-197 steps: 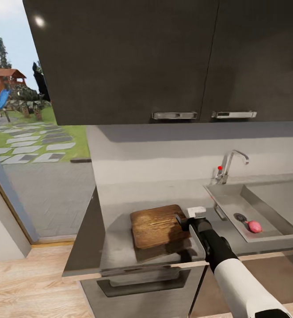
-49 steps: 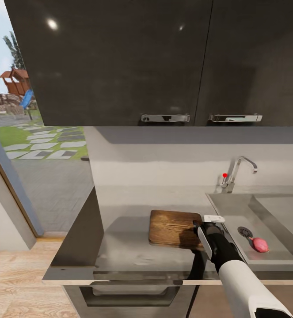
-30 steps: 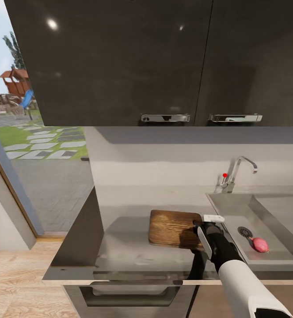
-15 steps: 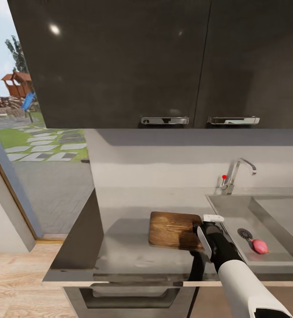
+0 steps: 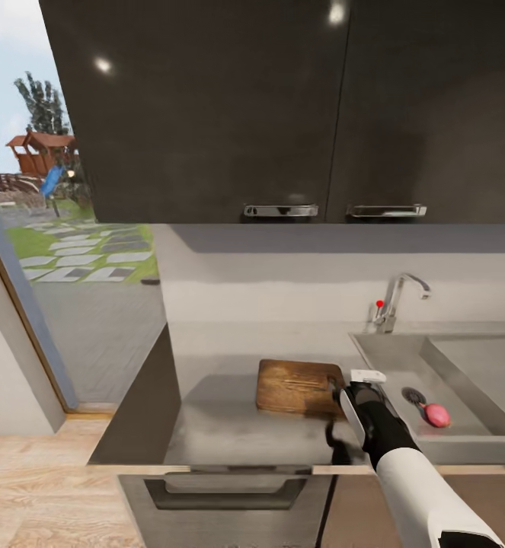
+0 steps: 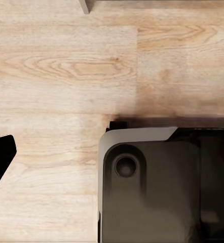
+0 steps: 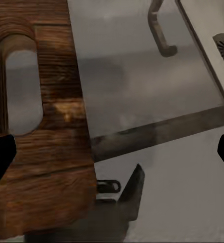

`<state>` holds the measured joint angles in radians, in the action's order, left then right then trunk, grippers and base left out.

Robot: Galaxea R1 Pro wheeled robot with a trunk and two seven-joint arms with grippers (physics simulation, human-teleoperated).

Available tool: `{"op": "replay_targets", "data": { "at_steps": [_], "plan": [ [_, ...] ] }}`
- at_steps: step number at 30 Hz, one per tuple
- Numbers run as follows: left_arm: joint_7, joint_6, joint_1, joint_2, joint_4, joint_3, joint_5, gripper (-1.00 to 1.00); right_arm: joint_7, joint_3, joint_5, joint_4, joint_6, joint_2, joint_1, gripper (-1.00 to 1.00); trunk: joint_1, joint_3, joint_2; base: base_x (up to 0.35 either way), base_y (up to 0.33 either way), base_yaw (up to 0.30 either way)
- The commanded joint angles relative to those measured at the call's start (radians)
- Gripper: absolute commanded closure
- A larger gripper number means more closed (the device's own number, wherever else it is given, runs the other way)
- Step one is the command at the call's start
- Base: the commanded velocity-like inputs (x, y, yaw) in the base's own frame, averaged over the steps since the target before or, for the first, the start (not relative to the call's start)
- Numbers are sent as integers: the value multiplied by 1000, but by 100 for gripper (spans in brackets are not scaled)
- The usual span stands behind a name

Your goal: In the kitchen, take the Vidalia onion out of the sink, dice it on the chopping board with the paring knife, put the diced onion into the bowl on the countertop, then place both the paring knife and the chopping board into the sink.

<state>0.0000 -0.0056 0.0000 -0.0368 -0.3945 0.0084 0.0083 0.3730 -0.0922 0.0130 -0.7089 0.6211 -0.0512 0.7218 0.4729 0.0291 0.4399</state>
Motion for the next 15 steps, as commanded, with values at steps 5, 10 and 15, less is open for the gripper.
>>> {"op": "replay_targets", "data": {
  "at_steps": [5, 10, 15],
  "plan": [
    [0, -1, 0, 0, -1, 1, 1, -100, 1, -3, 1, -1, 5, -1, 1, -100, 0, -6, 2, -296, 0, 0],
    [0, -1, 0, 0, -1, 1, 1, -100, 1, -3, 1, -1, 5, -1, 1, -100, 0, -14, 2, -299, 0, 0],
    [0, -1, 0, 0, -1, 1, 1, -100, 1, -3, 1, -1, 5, -1, 0, -100, 0, -22, 2, -300, 0, 0]
  ]
}}
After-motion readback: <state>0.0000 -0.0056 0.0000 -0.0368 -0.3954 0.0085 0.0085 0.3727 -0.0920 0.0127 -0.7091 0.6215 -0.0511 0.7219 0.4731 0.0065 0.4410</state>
